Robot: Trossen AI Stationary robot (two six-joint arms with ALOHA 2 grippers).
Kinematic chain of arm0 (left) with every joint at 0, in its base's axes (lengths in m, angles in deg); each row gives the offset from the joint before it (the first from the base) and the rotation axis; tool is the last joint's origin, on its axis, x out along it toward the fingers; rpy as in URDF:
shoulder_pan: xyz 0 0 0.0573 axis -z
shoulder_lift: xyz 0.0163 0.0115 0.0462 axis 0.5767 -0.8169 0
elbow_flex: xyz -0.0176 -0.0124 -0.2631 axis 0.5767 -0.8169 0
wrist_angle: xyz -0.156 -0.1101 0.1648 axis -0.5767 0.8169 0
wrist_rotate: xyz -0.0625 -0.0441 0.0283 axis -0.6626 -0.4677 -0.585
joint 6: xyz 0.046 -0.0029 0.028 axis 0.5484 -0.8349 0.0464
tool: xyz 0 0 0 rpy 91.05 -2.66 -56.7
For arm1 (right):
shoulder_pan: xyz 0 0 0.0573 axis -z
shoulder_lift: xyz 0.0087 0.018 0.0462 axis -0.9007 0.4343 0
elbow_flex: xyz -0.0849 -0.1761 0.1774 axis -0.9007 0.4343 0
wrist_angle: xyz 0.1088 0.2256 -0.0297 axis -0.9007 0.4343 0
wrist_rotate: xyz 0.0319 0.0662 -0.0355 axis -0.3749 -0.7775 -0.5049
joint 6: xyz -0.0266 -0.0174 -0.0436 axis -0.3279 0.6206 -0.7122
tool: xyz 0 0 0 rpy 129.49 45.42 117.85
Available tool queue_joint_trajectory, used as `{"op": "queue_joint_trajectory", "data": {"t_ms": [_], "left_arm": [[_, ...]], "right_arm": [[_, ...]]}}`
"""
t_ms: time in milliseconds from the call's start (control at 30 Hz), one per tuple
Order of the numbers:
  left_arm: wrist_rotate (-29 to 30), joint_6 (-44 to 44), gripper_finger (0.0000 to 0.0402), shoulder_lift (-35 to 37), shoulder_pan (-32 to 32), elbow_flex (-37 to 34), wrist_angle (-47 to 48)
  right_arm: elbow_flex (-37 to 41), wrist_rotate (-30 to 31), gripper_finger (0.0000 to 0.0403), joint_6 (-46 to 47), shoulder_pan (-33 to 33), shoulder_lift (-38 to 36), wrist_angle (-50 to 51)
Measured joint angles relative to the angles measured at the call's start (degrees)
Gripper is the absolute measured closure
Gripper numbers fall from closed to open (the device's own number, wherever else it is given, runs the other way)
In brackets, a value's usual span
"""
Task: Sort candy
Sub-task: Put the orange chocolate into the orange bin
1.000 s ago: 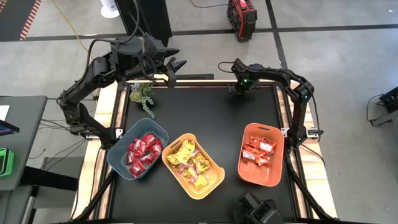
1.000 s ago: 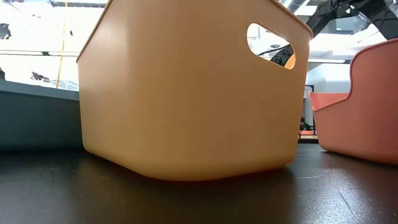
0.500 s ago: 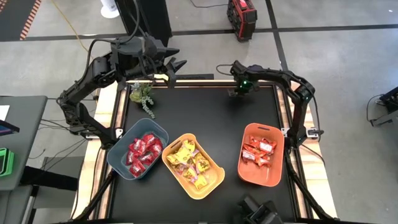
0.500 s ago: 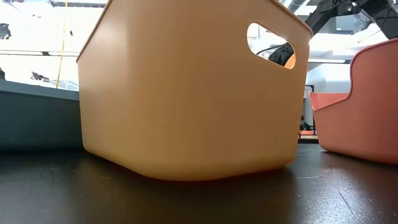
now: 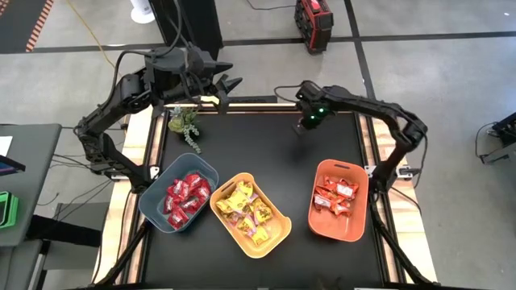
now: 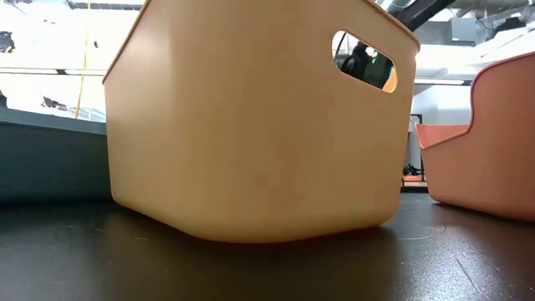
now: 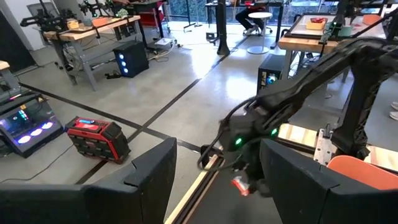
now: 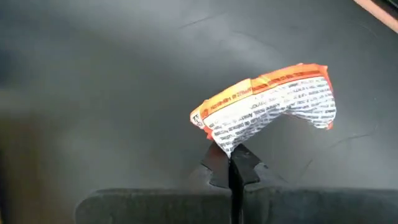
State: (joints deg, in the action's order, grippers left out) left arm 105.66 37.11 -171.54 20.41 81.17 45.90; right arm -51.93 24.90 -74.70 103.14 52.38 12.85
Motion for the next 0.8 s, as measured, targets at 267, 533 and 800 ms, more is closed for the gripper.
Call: {"op": "queue_joint_trajectory", "data": {"t_ms": [267, 533, 800], "left_arm": [[0.0, 0.0, 0.0176, 0.0, -0.02, 0.0, -0.01], [-0.04, -1.0, 0.0176, 0.0, 0.0, 0.0, 0.0], [-0.07, -2.36, 0.0176, 0.0, 0.0, 0.0, 0.04]], "right_arm": [[-0.04, -2.84, 0.0403, -24.14, -3.57, -8.21, 10.62], [-0.12, -2.77, 0.0403, -41.89, -9.31, -13.0, 13.35], [-0.13, -2.32, 0.0403, -38.88, -12.5, -11.82, 12.71]]}}
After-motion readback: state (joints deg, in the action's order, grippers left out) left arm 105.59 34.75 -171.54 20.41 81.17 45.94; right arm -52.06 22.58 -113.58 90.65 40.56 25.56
